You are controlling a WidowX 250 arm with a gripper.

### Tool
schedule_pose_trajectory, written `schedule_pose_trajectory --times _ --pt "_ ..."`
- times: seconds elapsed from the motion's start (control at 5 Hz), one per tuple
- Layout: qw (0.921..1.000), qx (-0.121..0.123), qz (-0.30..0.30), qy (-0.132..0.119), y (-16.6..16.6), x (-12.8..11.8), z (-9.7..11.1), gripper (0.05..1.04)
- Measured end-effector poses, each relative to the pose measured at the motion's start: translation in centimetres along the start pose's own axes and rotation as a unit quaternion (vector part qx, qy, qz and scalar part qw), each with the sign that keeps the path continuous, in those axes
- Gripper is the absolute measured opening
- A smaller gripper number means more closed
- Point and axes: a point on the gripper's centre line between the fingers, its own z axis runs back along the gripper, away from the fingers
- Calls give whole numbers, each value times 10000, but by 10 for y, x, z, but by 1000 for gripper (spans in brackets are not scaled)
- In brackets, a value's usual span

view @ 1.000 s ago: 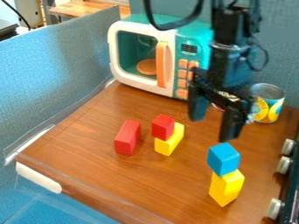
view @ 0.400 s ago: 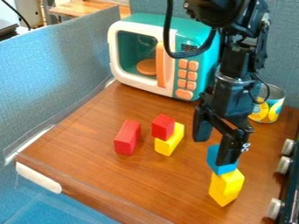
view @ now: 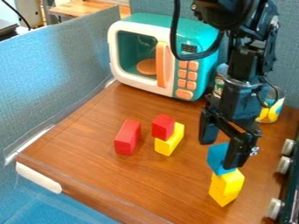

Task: Put the blue cube on top of the red cube

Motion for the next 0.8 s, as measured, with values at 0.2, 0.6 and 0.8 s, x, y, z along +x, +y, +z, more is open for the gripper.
schedule_pose_trajectory --times 0.2,0.6,0.8 --pt "10000 -10 -37 -21 -5 3 -1 945" --pt "10000 24 3 -55 -11 6 0 529" --pt "9999 15 86 -76 -8 6 -1 529"
